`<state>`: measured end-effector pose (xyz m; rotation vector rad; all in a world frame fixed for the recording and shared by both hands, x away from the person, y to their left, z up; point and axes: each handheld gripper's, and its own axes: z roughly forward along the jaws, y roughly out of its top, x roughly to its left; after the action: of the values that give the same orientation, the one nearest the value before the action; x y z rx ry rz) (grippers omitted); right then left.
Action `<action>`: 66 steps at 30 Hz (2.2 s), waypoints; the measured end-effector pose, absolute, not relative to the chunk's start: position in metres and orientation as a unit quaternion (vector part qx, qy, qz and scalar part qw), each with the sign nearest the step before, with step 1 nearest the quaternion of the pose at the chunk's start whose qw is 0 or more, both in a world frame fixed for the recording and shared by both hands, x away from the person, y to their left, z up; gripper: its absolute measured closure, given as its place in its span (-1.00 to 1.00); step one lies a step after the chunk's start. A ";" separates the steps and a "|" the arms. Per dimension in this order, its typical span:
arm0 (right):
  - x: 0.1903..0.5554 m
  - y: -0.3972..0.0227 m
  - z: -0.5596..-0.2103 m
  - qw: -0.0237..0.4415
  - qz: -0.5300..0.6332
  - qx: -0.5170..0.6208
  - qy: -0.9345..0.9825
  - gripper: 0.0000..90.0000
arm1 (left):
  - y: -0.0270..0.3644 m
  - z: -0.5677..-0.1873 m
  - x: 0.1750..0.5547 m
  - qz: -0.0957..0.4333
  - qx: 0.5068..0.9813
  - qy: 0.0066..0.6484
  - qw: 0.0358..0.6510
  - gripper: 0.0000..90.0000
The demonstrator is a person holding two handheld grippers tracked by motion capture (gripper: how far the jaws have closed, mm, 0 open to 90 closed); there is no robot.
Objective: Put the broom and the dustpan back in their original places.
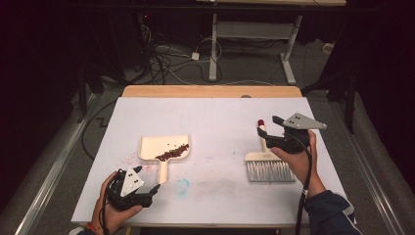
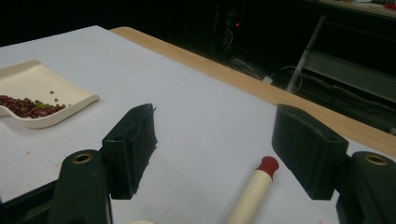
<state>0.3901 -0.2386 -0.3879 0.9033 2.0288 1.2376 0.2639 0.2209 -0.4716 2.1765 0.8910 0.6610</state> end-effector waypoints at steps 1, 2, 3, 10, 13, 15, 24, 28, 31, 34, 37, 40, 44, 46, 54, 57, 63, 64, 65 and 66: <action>0.390 -0.238 -0.388 0.294 0.465 0.339 0.763 -0.34 | 0.221 -0.471 0.264 0.254 0.837 0.342 0.342 -0.58; 0.389 -0.238 -0.387 0.293 0.466 0.340 0.762 -0.36 | 0.221 -0.471 0.264 0.254 0.838 0.341 0.343 -0.58; 0.389 -0.238 -0.387 0.296 0.467 0.340 0.760 -0.37 | 0.220 -0.472 0.264 0.253 0.838 0.341 0.342 -0.58; 0.385 -0.233 -0.385 0.316 0.461 0.347 0.753 -0.55 | 0.219 -0.472 0.265 0.258 0.840 0.335 0.340 -0.58; 0.383 -0.230 -0.384 0.322 0.459 0.350 0.750 -0.58 | 0.219 -0.472 0.265 0.257 0.842 0.332 0.337 -0.58; 0.382 -0.226 -0.384 0.326 0.452 0.357 0.750 -0.63 | 0.217 -0.473 0.264 0.252 0.843 0.337 0.335 -0.58; 0.373 -0.216 -0.382 0.332 0.455 0.347 0.750 -0.64 | 0.218 -0.472 0.264 0.256 0.844 0.329 0.338 -0.58; 0.367 -0.216 -0.381 0.334 0.455 0.341 0.751 -0.62 | 0.217 -0.472 0.264 0.257 0.846 0.324 0.336 -0.58; 0.362 -0.217 -0.379 0.333 0.455 0.337 0.754 -0.62 | 0.216 -0.471 0.263 0.256 0.845 0.324 0.339 -0.58; 0.355 -0.217 -0.377 0.339 0.455 0.326 0.756 -0.61 | 0.217 -0.472 0.263 0.256 0.845 0.324 0.340 -0.58; 0.350 -0.218 -0.375 0.341 0.455 0.317 0.759 -0.61 | 0.216 -0.472 0.263 0.256 0.846 0.323 0.339 -0.58; 0.344 -0.218 -0.374 0.338 0.458 0.310 0.761 -0.61 | 0.216 -0.471 0.263 0.256 0.845 0.323 0.341 -0.58; 0.337 -0.220 -0.374 0.337 0.458 0.301 0.765 -0.61 | 0.216 -0.471 0.263 0.256 0.845 0.323 0.340 -0.58; 0.335 -0.222 -0.373 0.339 0.456 0.299 0.766 -0.61 | 0.216 -0.472 0.263 0.256 0.846 0.323 0.339 -0.58; 0.326 -0.230 -0.376 0.346 0.451 0.296 0.768 -0.60 | 0.216 -0.471 0.262 0.256 0.847 0.321 0.338 -0.58; 0.323 -0.232 -0.377 0.345 0.450 0.292 0.771 -0.60 | 0.216 -0.471 0.262 0.256 0.847 0.321 0.338 -0.58; 0.317 -0.235 -0.383 0.343 0.445 0.285 0.777 -0.60 | 0.216 -0.471 0.262 0.255 0.847 0.318 0.340 -0.58; 0.316 -0.236 -0.383 0.343 0.446 0.284 0.776 -0.60 | 0.215 -0.471 0.261 0.255 0.848 0.316 0.340 -0.58; 0.315 -0.236 -0.385 0.346 0.445 0.282 0.776 -0.60 | 0.215 -0.471 0.261 0.255 0.848 0.316 0.340 -0.58; 0.314 -0.236 -0.386 0.345 0.445 0.280 0.777 -0.61 | 0.215 -0.471 0.261 0.256 0.848 0.316 0.339 -0.58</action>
<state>0.3139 -0.2364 -0.3861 0.7279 2.0179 1.1560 0.2605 0.2155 -0.4708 2.2085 0.8232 0.6654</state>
